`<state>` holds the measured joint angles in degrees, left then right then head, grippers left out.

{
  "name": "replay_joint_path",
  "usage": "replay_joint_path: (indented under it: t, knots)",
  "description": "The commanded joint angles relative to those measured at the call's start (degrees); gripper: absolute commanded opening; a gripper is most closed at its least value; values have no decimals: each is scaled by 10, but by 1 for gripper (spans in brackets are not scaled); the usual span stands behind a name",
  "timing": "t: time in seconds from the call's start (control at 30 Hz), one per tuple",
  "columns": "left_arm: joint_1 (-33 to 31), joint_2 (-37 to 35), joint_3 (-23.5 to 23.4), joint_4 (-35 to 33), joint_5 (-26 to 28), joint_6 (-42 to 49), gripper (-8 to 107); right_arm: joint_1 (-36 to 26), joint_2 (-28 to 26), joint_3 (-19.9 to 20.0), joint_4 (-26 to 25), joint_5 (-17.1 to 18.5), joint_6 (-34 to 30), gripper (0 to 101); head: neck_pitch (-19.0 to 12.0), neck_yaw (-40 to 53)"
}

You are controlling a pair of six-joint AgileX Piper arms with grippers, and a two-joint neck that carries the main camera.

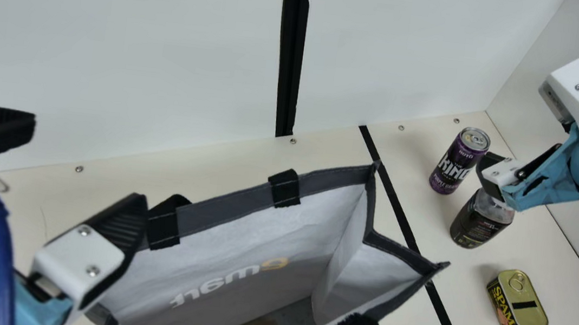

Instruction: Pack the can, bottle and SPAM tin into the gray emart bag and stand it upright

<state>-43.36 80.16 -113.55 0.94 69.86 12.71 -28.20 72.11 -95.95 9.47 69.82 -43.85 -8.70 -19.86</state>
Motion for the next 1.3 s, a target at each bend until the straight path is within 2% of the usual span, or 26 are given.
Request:
replay_joint_path:
  t: [0.0, 0.57, 1.27]
  knots:
    - [-5, 3, -1, -11, 0, 6, 90, 0, 0, 0, 0, 0, 0, 95, -13, -1]
    - [-25, 41, 2, -95, 0, 35, 90, 0, 0, 0, 0, 0, 0, 95, -13, -1]
    - [-32, 99, -6, -138, 0, 64, 90, 0, 0, 0, 0, 0, 0, 95, -13, -1]
